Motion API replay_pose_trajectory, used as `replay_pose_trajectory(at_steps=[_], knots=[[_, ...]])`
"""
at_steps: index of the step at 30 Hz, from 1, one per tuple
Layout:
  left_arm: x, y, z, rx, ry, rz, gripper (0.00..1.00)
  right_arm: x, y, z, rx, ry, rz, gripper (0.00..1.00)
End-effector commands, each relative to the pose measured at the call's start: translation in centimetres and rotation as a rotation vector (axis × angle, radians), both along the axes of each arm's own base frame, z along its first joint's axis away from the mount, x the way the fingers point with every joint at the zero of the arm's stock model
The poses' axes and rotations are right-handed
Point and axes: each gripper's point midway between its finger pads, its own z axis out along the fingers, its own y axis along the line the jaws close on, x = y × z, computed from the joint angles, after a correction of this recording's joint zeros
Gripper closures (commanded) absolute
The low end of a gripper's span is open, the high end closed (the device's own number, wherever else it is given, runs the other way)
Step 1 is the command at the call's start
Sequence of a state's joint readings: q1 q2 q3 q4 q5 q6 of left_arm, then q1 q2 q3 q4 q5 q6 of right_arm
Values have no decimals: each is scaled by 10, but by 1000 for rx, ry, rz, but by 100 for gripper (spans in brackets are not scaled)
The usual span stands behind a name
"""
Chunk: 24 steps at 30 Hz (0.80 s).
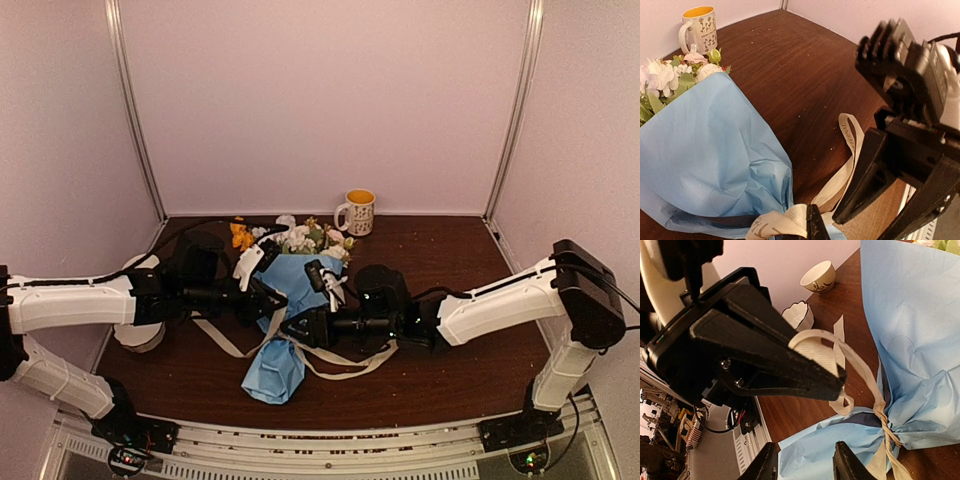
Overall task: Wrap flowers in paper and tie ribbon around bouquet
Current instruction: Cross the half-tied ribbon over the folded bouquet.
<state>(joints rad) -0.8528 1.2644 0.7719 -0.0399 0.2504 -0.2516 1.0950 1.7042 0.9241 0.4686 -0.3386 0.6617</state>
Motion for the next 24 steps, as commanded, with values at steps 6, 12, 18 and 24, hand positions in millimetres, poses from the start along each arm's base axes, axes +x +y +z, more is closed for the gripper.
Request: replay_pose_trajectory(at_steps=[6, 12, 18, 24], knots=[[1, -14, 14, -131, 37, -53, 100, 17, 29, 3, 71, -23, -36, 64], [2, -4, 12, -131, 44, -27, 100, 26, 22, -7, 48, -19, -89, 64], [3, -2, 10, -134, 52, -22, 100, 35, 17, -12, 43, -17, -116, 58], [5, -4, 17, -154, 50, -16, 100, 38, 25, -11, 66, -15, -110, 64]])
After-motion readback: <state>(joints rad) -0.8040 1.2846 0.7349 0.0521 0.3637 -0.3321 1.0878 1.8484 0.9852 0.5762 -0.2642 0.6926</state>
